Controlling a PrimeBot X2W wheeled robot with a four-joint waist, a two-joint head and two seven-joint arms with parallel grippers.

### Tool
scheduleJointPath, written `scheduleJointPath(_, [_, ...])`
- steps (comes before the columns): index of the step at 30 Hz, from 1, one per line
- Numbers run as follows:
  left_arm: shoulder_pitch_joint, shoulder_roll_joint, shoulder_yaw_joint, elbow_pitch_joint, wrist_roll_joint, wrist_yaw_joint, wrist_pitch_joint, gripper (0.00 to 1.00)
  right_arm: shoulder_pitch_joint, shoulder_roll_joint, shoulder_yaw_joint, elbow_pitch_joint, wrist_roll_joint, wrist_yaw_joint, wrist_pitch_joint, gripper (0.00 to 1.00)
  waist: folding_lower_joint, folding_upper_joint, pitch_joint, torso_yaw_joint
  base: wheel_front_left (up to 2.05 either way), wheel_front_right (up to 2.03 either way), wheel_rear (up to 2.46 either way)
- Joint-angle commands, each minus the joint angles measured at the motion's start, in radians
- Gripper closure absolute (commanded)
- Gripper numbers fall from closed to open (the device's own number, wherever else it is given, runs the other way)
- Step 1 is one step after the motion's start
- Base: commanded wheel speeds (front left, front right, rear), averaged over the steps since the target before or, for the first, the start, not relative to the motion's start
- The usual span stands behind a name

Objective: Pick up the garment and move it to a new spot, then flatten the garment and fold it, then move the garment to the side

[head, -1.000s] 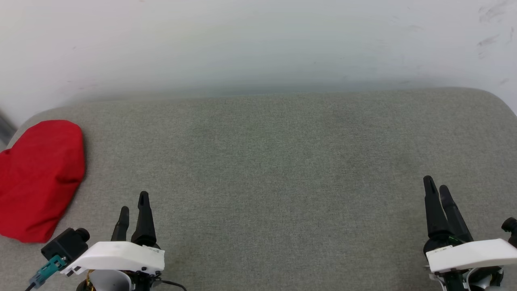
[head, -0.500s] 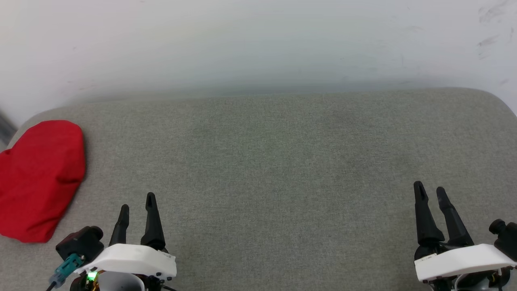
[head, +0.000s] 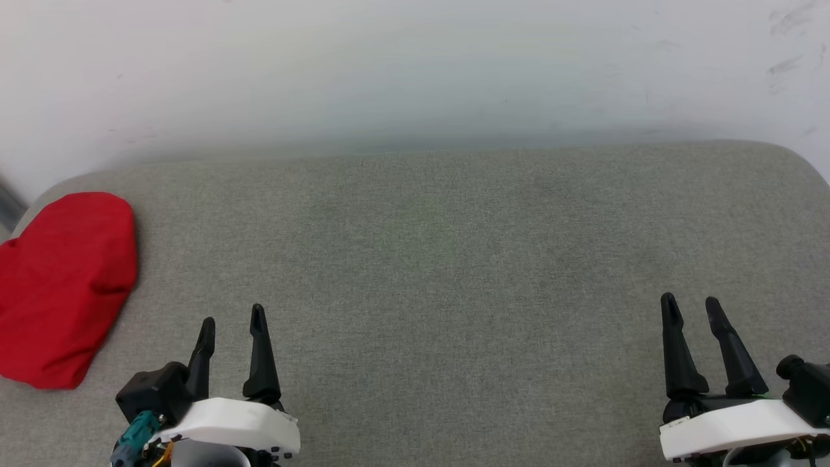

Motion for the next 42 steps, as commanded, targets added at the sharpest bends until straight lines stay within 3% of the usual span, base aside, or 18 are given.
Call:
scheduleJointPath(1, [0.001, 0.007, -0.005, -0.014, 0.023, -0.002, -0.009, 0.0, 0.002, -0.001, 0.001, -0.016, -0.022, 0.0, -0.011, 0.0, 0.0, 0.0, 0.0, 0.0, 0.0, 0.0, 0.0])
scheduleJointPath(23, [0.033, -0.014, -0.002, -0.027, 0.238, -0.024, -0.063, 0.0, 0.034, 0.0, 0.011, -0.052, -0.229, 0.0, -0.064, 0.0, 0.0, 0.0, -0.001, 0.003, 0.0, 0.0, 0.0])
scheduleJointPath(42, [0.055, -0.043, 0.032, -0.003, 0.371, -0.058, -0.1, 0.0, 0.057, 0.0, 0.005, -0.06, -0.307, 0.0, -0.101, 0.0, 0.0, 0.0, 0.003, 0.003, 0.0, 0.0, 0.0])
